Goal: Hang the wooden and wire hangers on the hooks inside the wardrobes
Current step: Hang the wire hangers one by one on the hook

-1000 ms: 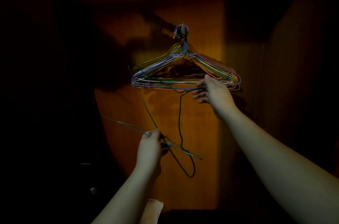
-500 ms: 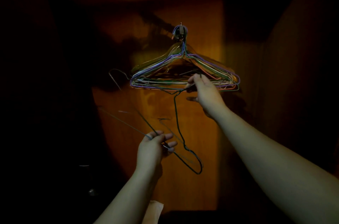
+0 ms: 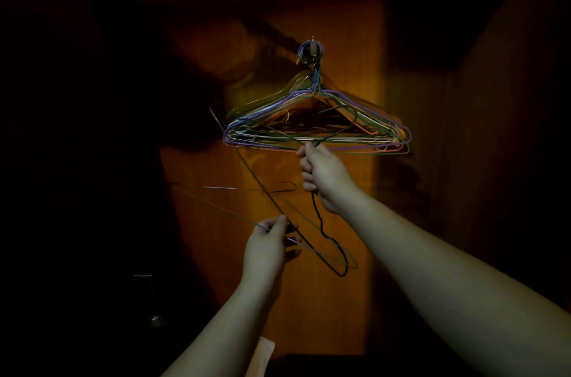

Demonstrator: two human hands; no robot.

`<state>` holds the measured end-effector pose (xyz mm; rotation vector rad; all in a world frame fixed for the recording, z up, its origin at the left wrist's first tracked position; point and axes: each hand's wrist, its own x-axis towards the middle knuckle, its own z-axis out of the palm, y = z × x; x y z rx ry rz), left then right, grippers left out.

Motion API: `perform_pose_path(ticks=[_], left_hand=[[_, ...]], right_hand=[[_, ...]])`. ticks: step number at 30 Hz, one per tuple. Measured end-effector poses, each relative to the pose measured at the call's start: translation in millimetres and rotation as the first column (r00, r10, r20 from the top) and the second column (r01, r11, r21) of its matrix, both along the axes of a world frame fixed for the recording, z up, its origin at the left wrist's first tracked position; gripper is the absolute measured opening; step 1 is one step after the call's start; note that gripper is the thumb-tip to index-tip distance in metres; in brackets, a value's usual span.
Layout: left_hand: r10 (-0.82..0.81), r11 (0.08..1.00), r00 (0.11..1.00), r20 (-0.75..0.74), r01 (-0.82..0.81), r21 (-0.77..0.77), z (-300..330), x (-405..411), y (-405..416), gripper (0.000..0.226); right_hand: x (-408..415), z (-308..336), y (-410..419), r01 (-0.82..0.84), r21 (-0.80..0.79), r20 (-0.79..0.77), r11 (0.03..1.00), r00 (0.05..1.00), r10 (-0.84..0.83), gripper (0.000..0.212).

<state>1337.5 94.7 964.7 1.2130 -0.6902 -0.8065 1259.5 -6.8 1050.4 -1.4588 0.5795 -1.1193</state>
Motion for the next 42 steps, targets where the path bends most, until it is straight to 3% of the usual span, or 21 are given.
perform_pose_path(ticks=[6,10,15,29,39,42], left_hand=[[-0.016,0.999,1.000,-0.021,0.017,0.032,2,-1,-1,0.025],[-0.040,0.998,0.999,0.012,0.040,0.048,5,-11,0,0.033],[-0.053,0.999,0.997,-0.056,0.053,-0.005,13,-21,-2,0.031],[-0.158,0.982,0.987,-0.012,0.156,-0.106,23,-33,7,0.032],[-0.231,0.965,0.969,0.090,0.240,-0.106,31,-38,8,0.033],[-0.233,0.966,0.967,0.104,0.243,-0.089,27,-38,7,0.034]], right_hand=[[1,20,-11,-0.052,0.041,0.149,0.998,0.988,0.046,0.029],[6,38,-17,-0.045,0.010,0.150,0.999,0.988,0.043,0.029],[11,53,-27,-0.068,0.009,0.117,0.998,0.991,0.067,0.029],[17,66,-39,-0.174,0.041,0.226,0.984,0.961,0.160,0.028],[-1,81,-55,-0.237,0.123,0.513,0.964,0.847,0.143,0.033],[-6,84,-59,-0.247,0.132,0.534,0.960,0.833,0.141,0.032]])
